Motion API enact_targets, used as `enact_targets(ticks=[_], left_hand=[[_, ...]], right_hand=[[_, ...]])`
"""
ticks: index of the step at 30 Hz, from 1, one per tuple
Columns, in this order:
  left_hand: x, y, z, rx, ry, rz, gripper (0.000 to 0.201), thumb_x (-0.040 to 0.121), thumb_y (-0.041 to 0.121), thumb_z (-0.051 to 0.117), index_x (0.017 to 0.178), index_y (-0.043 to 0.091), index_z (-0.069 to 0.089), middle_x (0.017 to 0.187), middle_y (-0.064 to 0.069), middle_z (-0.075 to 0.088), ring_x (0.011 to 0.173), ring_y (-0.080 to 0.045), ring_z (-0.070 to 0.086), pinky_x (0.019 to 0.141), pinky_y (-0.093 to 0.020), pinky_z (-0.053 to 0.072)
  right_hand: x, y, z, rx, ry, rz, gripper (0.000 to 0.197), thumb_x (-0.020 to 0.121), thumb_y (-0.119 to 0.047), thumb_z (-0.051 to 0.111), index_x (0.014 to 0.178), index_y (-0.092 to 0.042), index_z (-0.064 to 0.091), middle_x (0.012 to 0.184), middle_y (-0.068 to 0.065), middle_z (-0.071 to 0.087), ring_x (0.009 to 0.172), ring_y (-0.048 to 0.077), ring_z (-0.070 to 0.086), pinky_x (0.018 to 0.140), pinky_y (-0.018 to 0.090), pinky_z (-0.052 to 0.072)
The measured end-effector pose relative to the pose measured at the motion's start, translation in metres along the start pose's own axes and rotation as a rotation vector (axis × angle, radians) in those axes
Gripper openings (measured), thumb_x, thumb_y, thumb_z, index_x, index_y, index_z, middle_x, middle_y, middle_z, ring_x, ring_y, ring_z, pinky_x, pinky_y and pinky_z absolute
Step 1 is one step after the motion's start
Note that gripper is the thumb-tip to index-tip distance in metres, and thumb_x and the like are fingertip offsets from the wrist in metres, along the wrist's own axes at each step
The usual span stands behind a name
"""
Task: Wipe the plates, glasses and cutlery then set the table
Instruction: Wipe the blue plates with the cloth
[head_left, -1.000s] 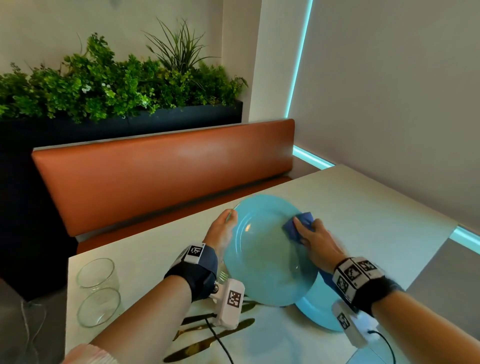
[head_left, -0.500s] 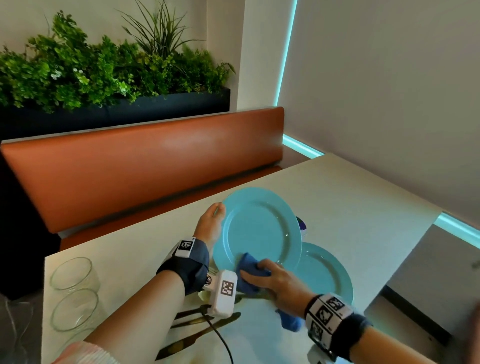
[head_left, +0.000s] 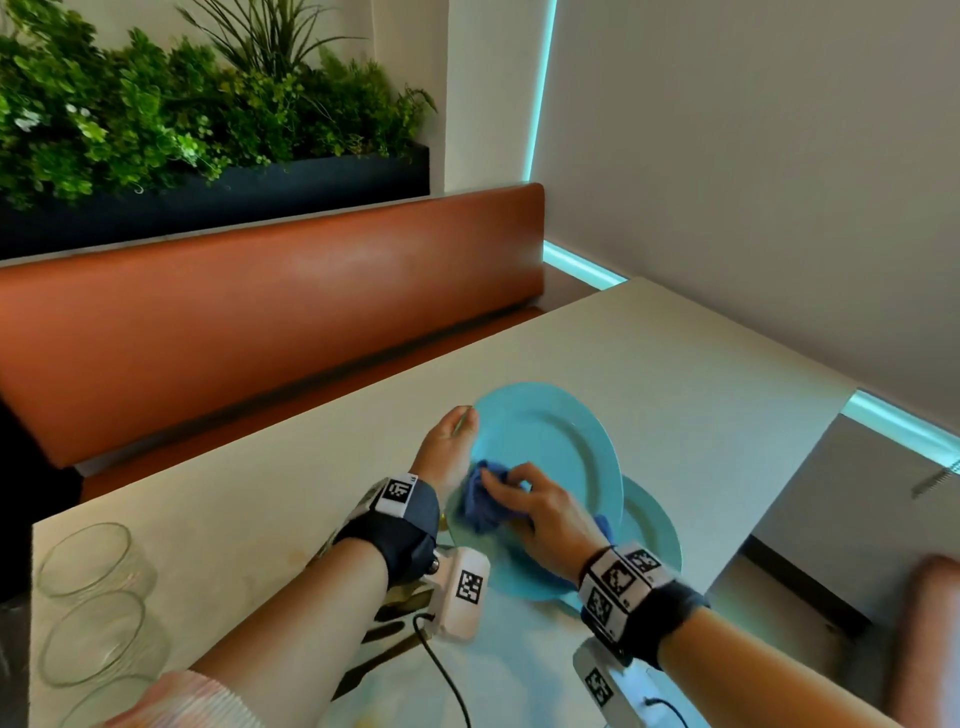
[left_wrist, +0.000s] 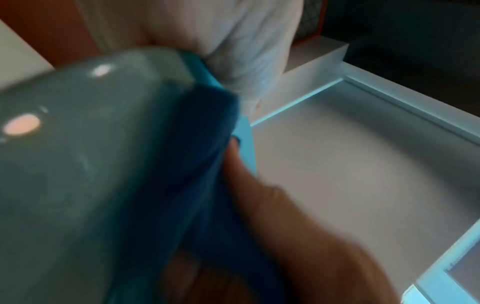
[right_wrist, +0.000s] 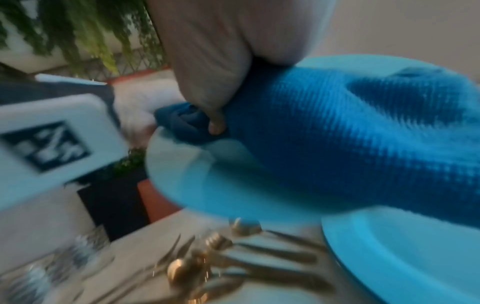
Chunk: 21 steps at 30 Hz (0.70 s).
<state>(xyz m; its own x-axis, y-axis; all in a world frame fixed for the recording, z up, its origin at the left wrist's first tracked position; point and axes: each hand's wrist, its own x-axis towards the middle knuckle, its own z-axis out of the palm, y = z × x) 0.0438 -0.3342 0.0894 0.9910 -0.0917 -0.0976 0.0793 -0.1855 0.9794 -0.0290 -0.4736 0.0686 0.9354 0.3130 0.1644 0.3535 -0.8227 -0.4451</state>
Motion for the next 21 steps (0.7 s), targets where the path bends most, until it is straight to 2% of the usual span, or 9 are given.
enact_targets(ticks=[2, 5, 7, 9, 11, 15, 18, 21], left_hand=[[0.006, -0.006, -0.004, -0.03, 0.06, -0.046, 0.033, 0.101, 0.029, 0.037, 0.123, 0.01, 0.054, 0.114, 0.0, 0.053, 0.105, -0.016, 0.05, 0.091, -0.024, 0.037], [0.014, -0.02, -0.004, -0.027, 0.121, -0.086, 0.032, 0.101, 0.031, 0.037, 0.114, 0.01, 0.056, 0.113, -0.012, 0.059, 0.101, -0.027, 0.055, 0.088, -0.031, 0.042], [0.017, -0.033, 0.004, -0.028, 0.147, -0.132, 0.035, 0.101, 0.031, 0.037, 0.116, 0.006, 0.056, 0.117, -0.017, 0.059, 0.097, -0.027, 0.055, 0.086, -0.033, 0.044], [0.019, -0.045, 0.018, -0.031, 0.15, -0.188, 0.037, 0.1, 0.033, 0.038, 0.118, 0.005, 0.055, 0.121, -0.019, 0.059, 0.103, -0.031, 0.058, 0.092, -0.039, 0.047], [0.018, -0.054, 0.037, -0.024, 0.125, -0.25, 0.04, 0.1, 0.036, 0.037, 0.12, 0.007, 0.055, 0.122, -0.019, 0.059, 0.107, -0.034, 0.059, 0.095, -0.041, 0.049], [0.016, -0.065, 0.076, 0.06, 0.061, -0.328, 0.044, 0.102, 0.033, 0.03, 0.125, 0.003, 0.051, 0.125, -0.021, 0.056, 0.111, -0.035, 0.055, 0.091, -0.034, 0.044], [0.013, -0.069, 0.097, 0.091, 0.039, -0.393, 0.046, 0.102, 0.032, 0.028, 0.132, 0.002, 0.046, 0.134, -0.021, 0.051, 0.119, -0.035, 0.05, 0.093, -0.031, 0.039], [0.014, -0.076, 0.115, 0.063, 0.037, -0.447, 0.047, 0.102, 0.034, 0.029, 0.133, 0.002, 0.045, 0.134, -0.02, 0.051, 0.12, -0.035, 0.05, 0.096, -0.031, 0.039]], right_hand=[[-0.013, 0.02, 0.005, -0.081, -0.17, -0.008, 0.044, 0.084, -0.009, 0.052, 0.124, -0.026, 0.06, 0.111, 0.01, 0.059, 0.09, 0.028, 0.062, 0.075, 0.031, 0.051], [-0.021, 0.056, -0.006, -0.099, -0.297, 0.172, 0.046, 0.092, -0.005, 0.048, 0.133, -0.026, 0.051, 0.124, 0.012, 0.051, 0.108, 0.03, 0.054, 0.081, 0.025, 0.038], [-0.019, 0.073, -0.024, -0.019, -0.227, 0.348, 0.047, 0.092, 0.0, 0.044, 0.136, -0.018, 0.048, 0.124, 0.018, 0.049, 0.111, 0.03, 0.05, 0.079, 0.016, 0.029], [-0.013, 0.086, -0.048, 0.014, -0.037, 0.45, 0.045, 0.09, -0.001, 0.051, 0.134, -0.013, 0.05, 0.111, 0.022, 0.051, 0.107, 0.032, 0.053, 0.069, 0.01, 0.028], [-0.006, 0.095, -0.07, 0.014, 0.123, 0.512, 0.046, 0.087, -0.007, 0.06, 0.132, -0.015, 0.052, 0.102, 0.021, 0.055, 0.103, 0.035, 0.057, 0.065, 0.011, 0.026], [0.011, 0.107, -0.098, -0.04, 0.122, 0.585, 0.05, 0.089, -0.022, 0.059, 0.138, -0.025, 0.045, 0.116, 0.015, 0.058, 0.109, 0.03, 0.053, 0.073, 0.018, 0.027], [0.014, 0.106, -0.098, -0.047, 0.109, 0.567, 0.05, 0.09, -0.024, 0.058, 0.138, -0.027, 0.045, 0.115, 0.014, 0.058, 0.11, 0.029, 0.053, 0.076, 0.02, 0.03], [0.013, 0.106, -0.089, -0.036, 0.093, 0.563, 0.05, 0.09, -0.022, 0.058, 0.137, -0.029, 0.045, 0.112, 0.013, 0.059, 0.107, 0.028, 0.054, 0.075, 0.018, 0.029]])
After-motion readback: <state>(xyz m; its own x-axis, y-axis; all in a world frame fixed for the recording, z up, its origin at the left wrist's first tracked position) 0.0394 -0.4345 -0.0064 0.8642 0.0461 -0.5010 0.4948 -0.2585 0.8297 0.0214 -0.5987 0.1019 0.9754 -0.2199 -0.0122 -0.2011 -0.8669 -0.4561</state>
